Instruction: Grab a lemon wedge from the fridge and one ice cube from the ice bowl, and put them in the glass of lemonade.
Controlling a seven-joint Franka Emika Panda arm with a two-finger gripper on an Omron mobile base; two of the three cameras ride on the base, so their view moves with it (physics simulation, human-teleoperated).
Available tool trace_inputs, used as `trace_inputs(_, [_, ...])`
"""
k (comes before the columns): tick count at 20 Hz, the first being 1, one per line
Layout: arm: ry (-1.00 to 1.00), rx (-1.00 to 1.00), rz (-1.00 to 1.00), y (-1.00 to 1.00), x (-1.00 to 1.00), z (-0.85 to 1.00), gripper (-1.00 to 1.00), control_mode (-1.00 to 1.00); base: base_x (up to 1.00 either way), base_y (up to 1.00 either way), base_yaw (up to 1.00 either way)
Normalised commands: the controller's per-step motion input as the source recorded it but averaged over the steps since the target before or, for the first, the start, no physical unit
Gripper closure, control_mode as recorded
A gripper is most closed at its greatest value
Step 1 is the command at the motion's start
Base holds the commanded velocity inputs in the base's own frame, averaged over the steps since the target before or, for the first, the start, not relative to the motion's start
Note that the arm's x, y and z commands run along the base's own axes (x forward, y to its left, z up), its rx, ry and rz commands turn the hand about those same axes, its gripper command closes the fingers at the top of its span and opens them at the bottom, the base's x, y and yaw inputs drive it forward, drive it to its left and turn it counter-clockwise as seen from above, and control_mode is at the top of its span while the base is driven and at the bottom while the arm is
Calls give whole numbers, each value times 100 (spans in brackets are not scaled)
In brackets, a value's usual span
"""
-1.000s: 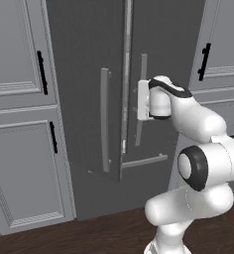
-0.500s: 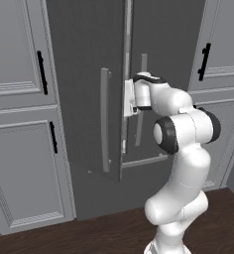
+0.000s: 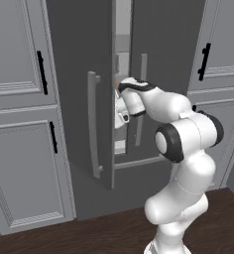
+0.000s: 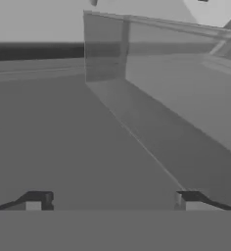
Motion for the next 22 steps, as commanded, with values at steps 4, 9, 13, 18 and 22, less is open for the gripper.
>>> trace_inputs(4, [-6,0,29,100,-92,0,-100,-100,0,0,0])
trace_inputs(9, [-21,0,21,91,-89,6,-100,-100,0,0,0])
trace_inputs(13, [-40,-2,10,35,-59,9,-100,-100,0,0,0])
trace_inputs(18, [-45,-17,0,-92,-34,24,-100,-100,0,0,0])
trace_inputs(22, [-70,-32,0,-100,-1,49,-100,-100,0,0,0])
